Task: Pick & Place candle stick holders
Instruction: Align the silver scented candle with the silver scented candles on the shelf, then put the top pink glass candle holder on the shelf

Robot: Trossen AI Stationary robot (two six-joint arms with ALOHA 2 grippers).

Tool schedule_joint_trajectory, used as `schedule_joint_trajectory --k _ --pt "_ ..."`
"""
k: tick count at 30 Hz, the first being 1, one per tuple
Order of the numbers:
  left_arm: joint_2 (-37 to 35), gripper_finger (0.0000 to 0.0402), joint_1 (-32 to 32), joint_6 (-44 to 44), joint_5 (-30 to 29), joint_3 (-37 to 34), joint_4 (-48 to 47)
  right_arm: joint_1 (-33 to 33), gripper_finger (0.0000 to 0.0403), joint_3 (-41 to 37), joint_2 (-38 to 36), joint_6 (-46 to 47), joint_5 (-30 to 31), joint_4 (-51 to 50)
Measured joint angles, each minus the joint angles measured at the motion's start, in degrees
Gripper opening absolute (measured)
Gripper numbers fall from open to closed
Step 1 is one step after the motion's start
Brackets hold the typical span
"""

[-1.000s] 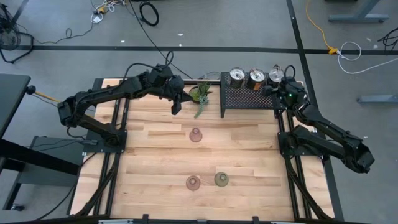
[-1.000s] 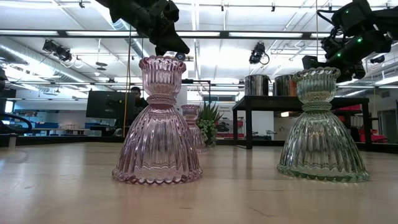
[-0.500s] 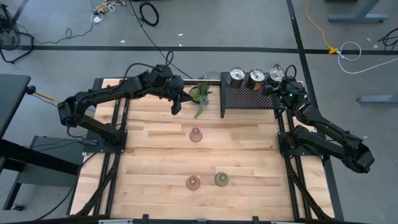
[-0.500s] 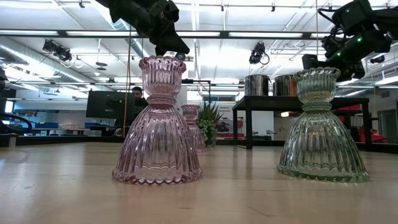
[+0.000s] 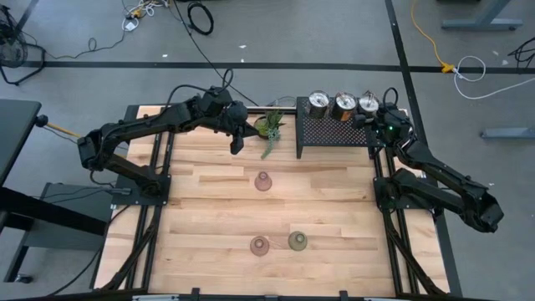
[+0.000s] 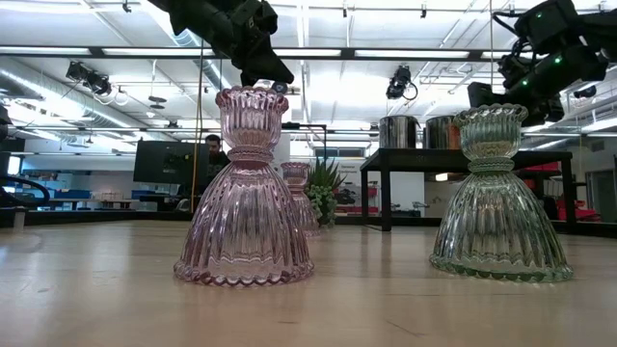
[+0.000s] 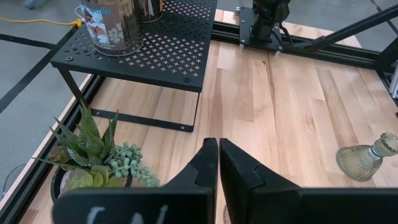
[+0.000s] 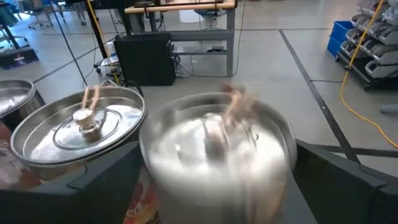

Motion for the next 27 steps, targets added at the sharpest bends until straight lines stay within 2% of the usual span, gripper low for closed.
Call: schedule_joint_trajectory --k 12,16,21,27 --pt "0.0 0.0016 0.0 0.0 0.0 0.0 0.0 0.1 0.0395 0.0 0.0 -0.3 0.3 0.4" --pt "0.0 0.0016 0.0 0.0 0.0 0.0 0.0 0.4 0.0394 0.0 -0.6 -3.8 0.6 1.1" --pt "0.0 0.0016 0.0 -0.4 0.0 0.0 -0.1 2.5 0.0394 1.7 -3.8 -5.7 4.3 1.7" --pt "0.0 0.0016 0.0 -0.4 0.0 0.0 -0.1 6.5 0.0394 4.0 -7.8 -5.9 3.9 -4.1"
